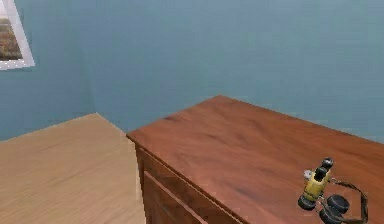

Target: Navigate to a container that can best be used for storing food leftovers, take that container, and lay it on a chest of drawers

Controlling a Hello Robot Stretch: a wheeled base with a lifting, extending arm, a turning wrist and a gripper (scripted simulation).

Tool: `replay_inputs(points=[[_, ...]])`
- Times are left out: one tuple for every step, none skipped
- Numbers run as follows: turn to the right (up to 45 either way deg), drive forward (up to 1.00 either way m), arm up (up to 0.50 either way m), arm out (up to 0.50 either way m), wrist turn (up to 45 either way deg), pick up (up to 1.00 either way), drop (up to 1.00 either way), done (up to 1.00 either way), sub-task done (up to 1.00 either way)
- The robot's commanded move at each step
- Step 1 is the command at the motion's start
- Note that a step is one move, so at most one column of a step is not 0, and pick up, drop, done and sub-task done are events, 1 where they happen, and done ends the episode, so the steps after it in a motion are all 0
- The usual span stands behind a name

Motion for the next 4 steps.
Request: replay_inputs(points=[[0.0,0.0,-0.12,0.0,0.0,0.0,0.0,0.0,0.0],[0.0,0.0,0.0,0.0,0.0,0.0,1.0,0.0,0.0],[0.0,0.0,0.0,-0.1,0.0,0.0,0.0,0.0,0.0],[0.0,0.0,0.0,0.0,0.0,0.0,0.0,1.0,0.0]])
